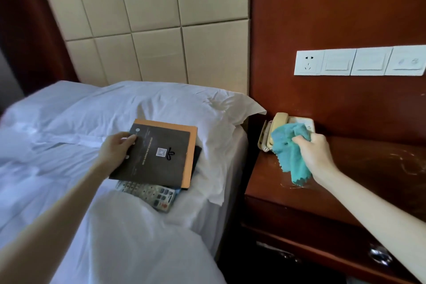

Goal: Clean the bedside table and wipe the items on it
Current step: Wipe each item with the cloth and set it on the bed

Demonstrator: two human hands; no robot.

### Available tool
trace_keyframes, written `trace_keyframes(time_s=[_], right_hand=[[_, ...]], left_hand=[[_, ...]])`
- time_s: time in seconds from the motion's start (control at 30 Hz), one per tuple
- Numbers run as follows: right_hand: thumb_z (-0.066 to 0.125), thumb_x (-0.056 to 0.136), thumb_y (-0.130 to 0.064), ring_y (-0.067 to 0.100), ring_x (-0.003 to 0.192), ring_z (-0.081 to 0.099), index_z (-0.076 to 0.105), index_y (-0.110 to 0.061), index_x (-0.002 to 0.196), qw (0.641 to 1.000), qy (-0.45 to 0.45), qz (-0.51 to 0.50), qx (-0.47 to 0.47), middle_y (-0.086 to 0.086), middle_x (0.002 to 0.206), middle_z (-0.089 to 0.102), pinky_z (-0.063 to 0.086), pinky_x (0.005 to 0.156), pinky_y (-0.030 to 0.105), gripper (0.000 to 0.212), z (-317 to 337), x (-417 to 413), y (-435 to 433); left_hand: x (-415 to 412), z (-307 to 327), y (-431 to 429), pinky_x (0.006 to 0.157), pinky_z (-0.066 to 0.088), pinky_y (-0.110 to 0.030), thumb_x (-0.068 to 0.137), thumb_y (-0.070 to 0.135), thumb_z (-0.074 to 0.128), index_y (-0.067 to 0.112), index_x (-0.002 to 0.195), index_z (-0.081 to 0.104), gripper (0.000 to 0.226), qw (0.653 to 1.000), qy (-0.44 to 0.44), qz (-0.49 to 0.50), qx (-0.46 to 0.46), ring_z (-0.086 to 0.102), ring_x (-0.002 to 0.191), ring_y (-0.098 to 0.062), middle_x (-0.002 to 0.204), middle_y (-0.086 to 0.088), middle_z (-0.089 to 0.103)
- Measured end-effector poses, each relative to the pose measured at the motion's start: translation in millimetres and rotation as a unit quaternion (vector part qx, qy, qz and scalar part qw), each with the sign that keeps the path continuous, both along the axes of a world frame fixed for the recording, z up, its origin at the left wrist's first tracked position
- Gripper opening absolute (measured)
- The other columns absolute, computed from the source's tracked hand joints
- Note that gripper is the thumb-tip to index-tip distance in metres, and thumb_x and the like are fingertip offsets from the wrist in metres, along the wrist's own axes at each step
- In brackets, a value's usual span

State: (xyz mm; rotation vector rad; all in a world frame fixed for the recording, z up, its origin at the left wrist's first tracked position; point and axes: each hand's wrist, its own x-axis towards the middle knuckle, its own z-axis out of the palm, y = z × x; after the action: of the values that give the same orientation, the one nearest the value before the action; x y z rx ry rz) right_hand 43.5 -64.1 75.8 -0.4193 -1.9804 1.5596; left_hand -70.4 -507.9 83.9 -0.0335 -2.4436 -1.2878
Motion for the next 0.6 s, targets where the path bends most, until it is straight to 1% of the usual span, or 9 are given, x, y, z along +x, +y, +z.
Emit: trace_keyframes(time_s=[0.07, 0.1, 0.13, 0.2, 0.27, 0.33, 0.4, 0.47, 0.6], right_hand=[[0.054, 0.089, -0.012, 0.017, 0.07, 0.065, 0.065, -0.002, 0.101, 1.0, -0.004, -0.006, 0.005, 0.014, 0.091, 0.068, 0.042, 0.039, 0.014, 0.019, 0, 1, 2], [0.054, 0.089, -0.013, 0.016, 0.071, 0.065, 0.065, -0.002, 0.104, 1.0, -0.007, -0.009, 0.009, 0.014, 0.093, 0.068, 0.042, 0.04, 0.014, 0.021, -1, 2, 3], [0.053, 0.09, -0.013, 0.015, 0.072, 0.065, 0.064, -0.003, 0.106, 1.0, -0.009, -0.011, 0.013, 0.013, 0.095, 0.068, 0.042, 0.041, 0.014, 0.022, -1, 2, 4], [0.053, 0.09, -0.013, 0.013, 0.072, 0.064, 0.064, -0.004, 0.107, 1.0, -0.009, -0.011, 0.016, 0.012, 0.095, 0.068, 0.041, 0.039, 0.011, 0.022, -1, 4, 6], [0.053, 0.09, -0.013, 0.012, 0.07, 0.063, 0.065, -0.004, 0.105, 1.0, -0.012, -0.014, 0.022, 0.011, 0.093, 0.068, 0.039, 0.038, 0.01, 0.021, -2, 5, 7], [0.053, 0.09, -0.012, 0.012, 0.069, 0.063, 0.066, -0.004, 0.103, 1.0, -0.011, -0.014, 0.019, 0.01, 0.09, 0.068, 0.039, 0.037, 0.01, 0.02, -2, 6, 7], [0.053, 0.09, -0.012, 0.013, 0.067, 0.065, 0.066, -0.006, 0.101, 1.0, -0.014, -0.01, 0.014, 0.01, 0.09, 0.068, 0.041, 0.038, 0.012, 0.019, -1, 6, 6], [0.053, 0.09, -0.012, 0.011, 0.063, 0.065, 0.065, -0.007, 0.102, 1.0, -0.015, -0.004, 0.008, 0.008, 0.088, 0.068, 0.043, 0.038, 0.014, 0.018, -1, 8, 6], [0.053, 0.089, -0.011, 0.006, 0.051, 0.065, 0.065, -0.008, 0.097, 1.0, -0.013, -0.003, 0.011, 0.006, 0.082, 0.068, 0.042, 0.037, 0.014, 0.015, 0, 14, 10]], left_hand=[[-5, -4, 2, 0.056, 0.044, -0.029, 0.092, 0.031, 0.057, 0.015, 0.098, 0.065, 0.019, 0.997, 0.016, 0.029, -0.071, 0.06, 0.059, -0.021, 0.087, -0.011, 0.07], [-7, -6, 3, 0.059, 0.044, -0.031, 0.091, 0.034, 0.058, 0.014, 0.102, 0.064, 0.023, 0.994, 0.017, 0.043, -0.099, 0.061, 0.063, -0.026, 0.09, -0.013, 0.07], [-9, -8, 3, 0.064, 0.045, -0.034, 0.09, 0.037, 0.06, 0.013, 0.109, 0.061, 0.031, 0.99, 0.016, 0.056, -0.128, 0.062, 0.073, -0.03, 0.093, -0.013, 0.069], [-11, -12, 4, 0.076, 0.045, -0.04, 0.088, 0.039, 0.062, 0.009, 0.119, 0.055, 0.044, 0.983, 0.021, 0.065, -0.173, 0.061, 0.093, -0.033, 0.104, -0.013, 0.064], [-10, -12, 6, 0.083, 0.045, -0.043, 0.088, 0.036, 0.061, 0.005, 0.119, 0.054, 0.044, 0.979, 0.048, 0.064, -0.19, 0.058, 0.102, -0.035, 0.116, -0.015, 0.056], [-8, -9, 13, 0.085, 0.045, -0.045, 0.092, 0.033, 0.057, 0.005, 0.118, 0.056, 0.038, 0.971, 0.085, 0.061, -0.214, 0.056, 0.106, -0.035, 0.122, -0.016, 0.05], [-5, -2, 26, 0.087, 0.045, -0.046, 0.093, 0.028, 0.054, 0.007, 0.116, 0.058, 0.031, 0.97, 0.116, 0.045, -0.209, 0.055, 0.107, -0.035, 0.122, -0.015, 0.051], [-2, 5, 45, 0.088, 0.046, -0.044, 0.093, 0.024, 0.053, 0.009, 0.114, 0.06, 0.027, 0.975, 0.129, 0.015, -0.179, 0.056, 0.106, -0.033, 0.122, -0.012, 0.053], [6, 14, 91, 0.083, 0.04, -0.031, 0.094, 0.021, 0.052, 0.011, 0.117, 0.06, 0.026, 0.977, 0.147, -0.045, -0.146, 0.057, 0.106, -0.025, 0.122, -0.009, 0.059]])
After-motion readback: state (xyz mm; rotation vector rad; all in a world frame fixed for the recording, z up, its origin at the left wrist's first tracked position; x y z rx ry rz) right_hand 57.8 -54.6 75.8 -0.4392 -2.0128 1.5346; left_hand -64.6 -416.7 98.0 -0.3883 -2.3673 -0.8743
